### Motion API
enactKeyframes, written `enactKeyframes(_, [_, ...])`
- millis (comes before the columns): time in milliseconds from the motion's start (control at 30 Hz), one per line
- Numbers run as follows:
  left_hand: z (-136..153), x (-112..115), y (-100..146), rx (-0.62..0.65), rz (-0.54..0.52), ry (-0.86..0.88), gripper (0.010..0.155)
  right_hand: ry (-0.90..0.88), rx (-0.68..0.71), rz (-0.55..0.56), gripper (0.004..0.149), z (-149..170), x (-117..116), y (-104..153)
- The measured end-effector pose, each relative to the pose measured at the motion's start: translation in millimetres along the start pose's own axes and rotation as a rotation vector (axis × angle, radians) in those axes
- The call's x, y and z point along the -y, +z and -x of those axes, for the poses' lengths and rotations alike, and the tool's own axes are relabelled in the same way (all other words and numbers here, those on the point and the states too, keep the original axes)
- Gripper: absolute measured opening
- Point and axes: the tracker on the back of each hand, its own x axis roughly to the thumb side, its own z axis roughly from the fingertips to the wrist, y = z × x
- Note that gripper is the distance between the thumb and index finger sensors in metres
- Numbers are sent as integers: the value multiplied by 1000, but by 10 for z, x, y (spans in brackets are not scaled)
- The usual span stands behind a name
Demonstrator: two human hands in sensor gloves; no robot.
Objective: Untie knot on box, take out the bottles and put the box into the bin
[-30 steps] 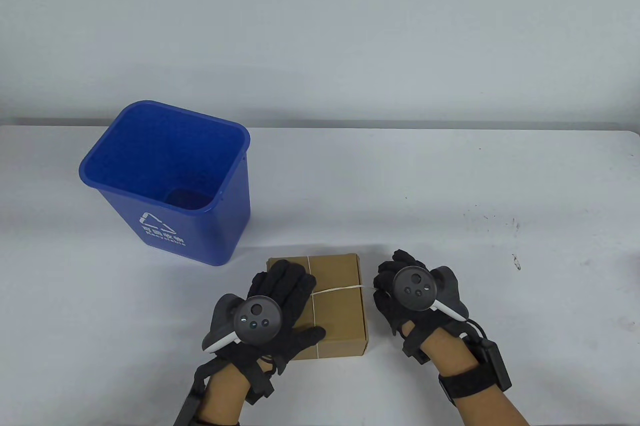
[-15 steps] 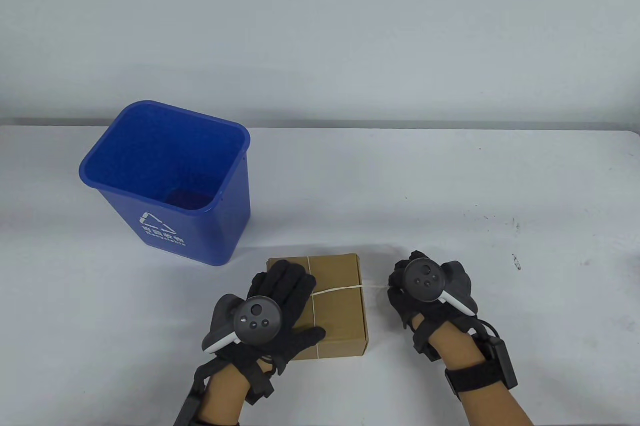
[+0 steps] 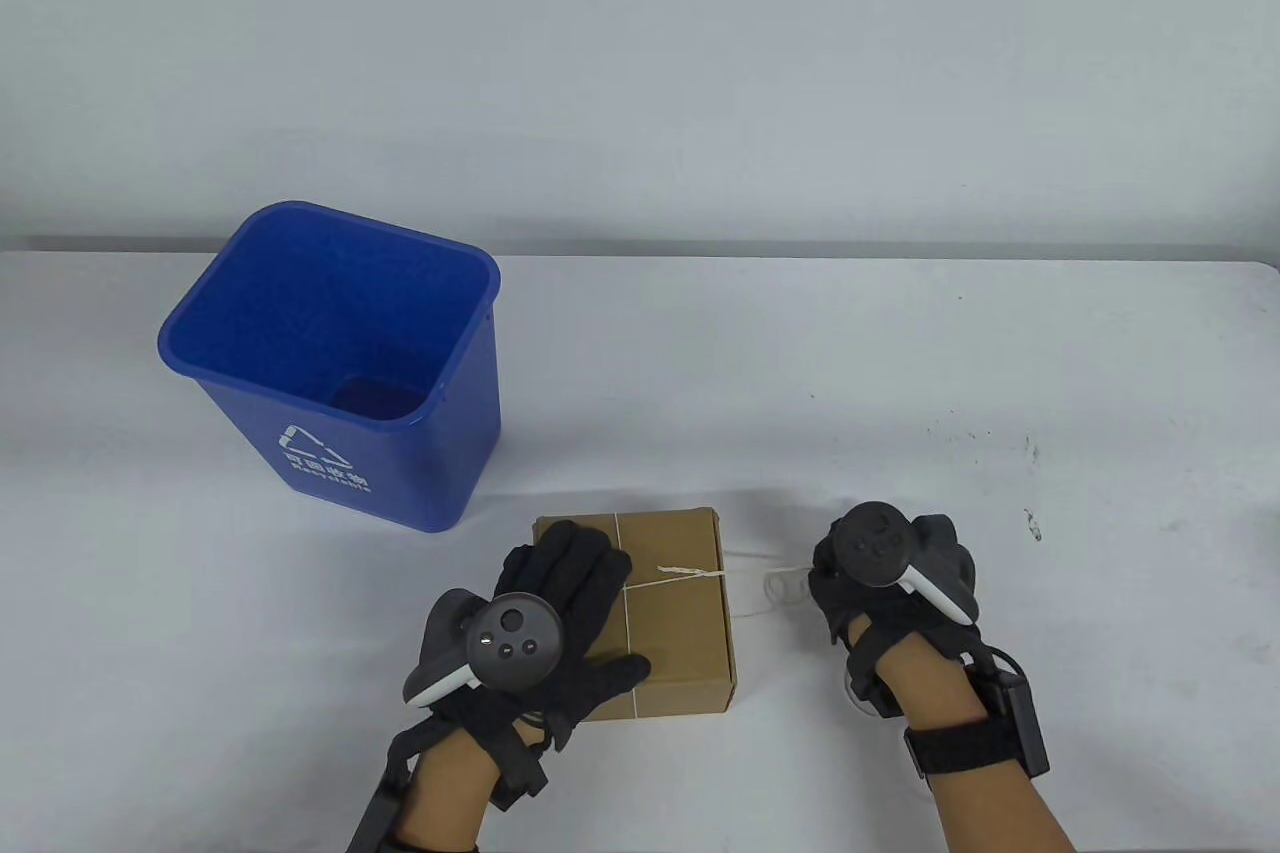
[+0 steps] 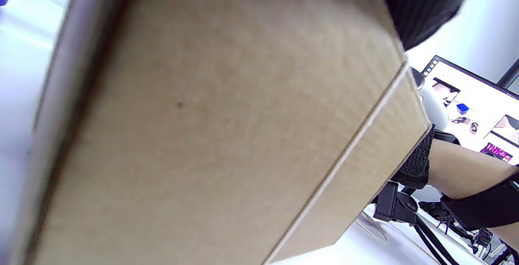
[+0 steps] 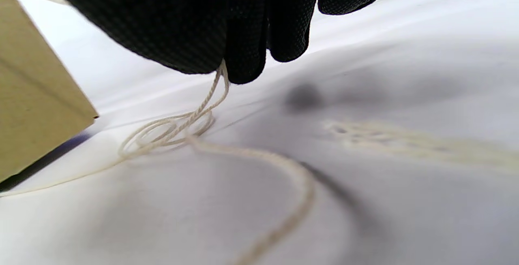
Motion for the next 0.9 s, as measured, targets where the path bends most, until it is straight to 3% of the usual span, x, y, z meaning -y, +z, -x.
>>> enactKeyframes(467, [3,2,3,0,-2,3,95,18,-234,-14,38,334,86,-6])
enactKeyframes(567, [4,1,4,0,-2,3,95,-11,-233,-35,41,341,119,16])
enactKeyframes(767, [6,1,5,0,-1,3,95,-91,-199,96,49,235,385,160])
enactKeyframes(900, [5,1,5,0,0,2,95,-166,-102,222,50,92,525,307])
